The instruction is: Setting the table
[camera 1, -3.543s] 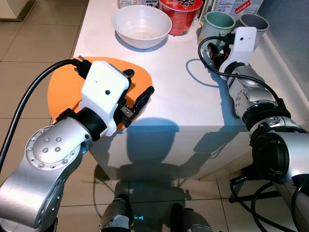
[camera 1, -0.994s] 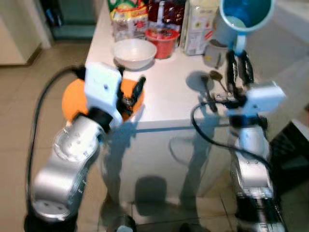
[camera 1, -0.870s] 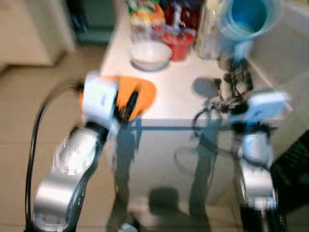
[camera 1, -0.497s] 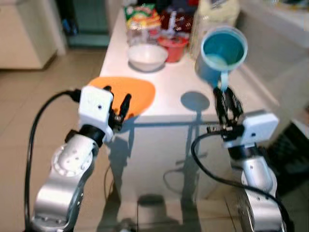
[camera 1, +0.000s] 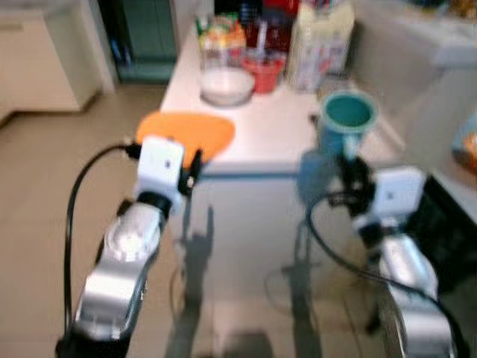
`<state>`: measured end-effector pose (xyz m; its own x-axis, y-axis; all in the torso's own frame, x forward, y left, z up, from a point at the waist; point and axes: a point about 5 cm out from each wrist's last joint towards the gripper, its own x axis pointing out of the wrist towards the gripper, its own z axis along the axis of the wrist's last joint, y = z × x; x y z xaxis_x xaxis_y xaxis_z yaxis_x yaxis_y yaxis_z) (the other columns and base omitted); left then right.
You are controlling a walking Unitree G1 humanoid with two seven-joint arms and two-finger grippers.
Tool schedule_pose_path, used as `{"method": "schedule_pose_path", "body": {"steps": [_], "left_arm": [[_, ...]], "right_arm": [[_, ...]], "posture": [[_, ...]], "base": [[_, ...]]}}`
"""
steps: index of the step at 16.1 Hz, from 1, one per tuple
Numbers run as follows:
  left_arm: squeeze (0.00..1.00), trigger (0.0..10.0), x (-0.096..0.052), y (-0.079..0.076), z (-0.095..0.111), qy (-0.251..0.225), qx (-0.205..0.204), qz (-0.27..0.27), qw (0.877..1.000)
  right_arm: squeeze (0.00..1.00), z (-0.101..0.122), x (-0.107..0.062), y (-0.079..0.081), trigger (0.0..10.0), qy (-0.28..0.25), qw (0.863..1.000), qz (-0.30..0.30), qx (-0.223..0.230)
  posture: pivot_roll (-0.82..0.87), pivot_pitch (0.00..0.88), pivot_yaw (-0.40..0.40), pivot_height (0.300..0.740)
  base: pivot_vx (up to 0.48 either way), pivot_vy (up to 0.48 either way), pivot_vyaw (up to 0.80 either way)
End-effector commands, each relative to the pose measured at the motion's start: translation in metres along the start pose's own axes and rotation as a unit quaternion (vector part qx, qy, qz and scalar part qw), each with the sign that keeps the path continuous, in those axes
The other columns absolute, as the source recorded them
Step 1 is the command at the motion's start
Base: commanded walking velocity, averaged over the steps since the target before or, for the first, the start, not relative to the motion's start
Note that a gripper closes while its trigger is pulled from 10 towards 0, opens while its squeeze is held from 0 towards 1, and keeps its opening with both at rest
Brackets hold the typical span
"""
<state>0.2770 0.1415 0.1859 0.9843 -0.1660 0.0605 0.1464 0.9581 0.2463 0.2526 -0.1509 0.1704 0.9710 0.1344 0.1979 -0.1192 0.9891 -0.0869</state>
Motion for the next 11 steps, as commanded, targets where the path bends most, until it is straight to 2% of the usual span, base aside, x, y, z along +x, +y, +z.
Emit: {"method": "schedule_pose_path", "body": {"steps": [1, 3, 6, 8, 11], "left_arm": [[0.0, 10.0, 0.002, -0.003, 0.001, -0.007, 0.003, 0.006, 1.0], [0.0, 10.0, 0.001, -0.003, -0.002, -0.002, 0.004, 0.01, 1.0], [0.0, 10.0, 0.004, -0.008, 0.002, -0.014, 0.009, 0.008, 1.0], [0.0, 10.0, 0.006, -0.012, 0.004, -0.02, 0.009, 0.005, 1.0], [0.0, 10.0, 0.007, -0.015, 0.003, -0.019, 0.008, 0.001, 1.0]], "right_arm": [[0.0, 0.005, 0.006, -0.008, 10.0, 0.002, 1.0, -0.014, -0.002], [0.0, -0.001, 0.01, -0.013, 10.0, 0.033, 0.999, -0.031, -0.004], [0.0, -0.001, 0.017, -0.019, 10.0, 0.042, 0.998, -0.043, -0.001], [0.0, -0.007, 0.015, -0.025, 10.0, 0.069, 0.996, -0.055, 0.006], [0.0, -0.01, 0.015, -0.034, 10.0, 0.084, 0.994, -0.068, -0.009]], "posture": [[0.02, 0.0, 0.007, 0.74], [0.01, 0.0, 0.007, 0.74], [0.01, 0.0, -0.007, 0.74], [0.01, 0.0, -0.014, 0.74], [0.0, 0.0, -0.009, 0.74]], "base": [[0.0, -0.398, 0.0], [0.0, -0.401, 0.0], [0.0, -0.399, 0.0], [0.0, -0.398, 0.0], [0.0, -0.398, 0.0]]}}
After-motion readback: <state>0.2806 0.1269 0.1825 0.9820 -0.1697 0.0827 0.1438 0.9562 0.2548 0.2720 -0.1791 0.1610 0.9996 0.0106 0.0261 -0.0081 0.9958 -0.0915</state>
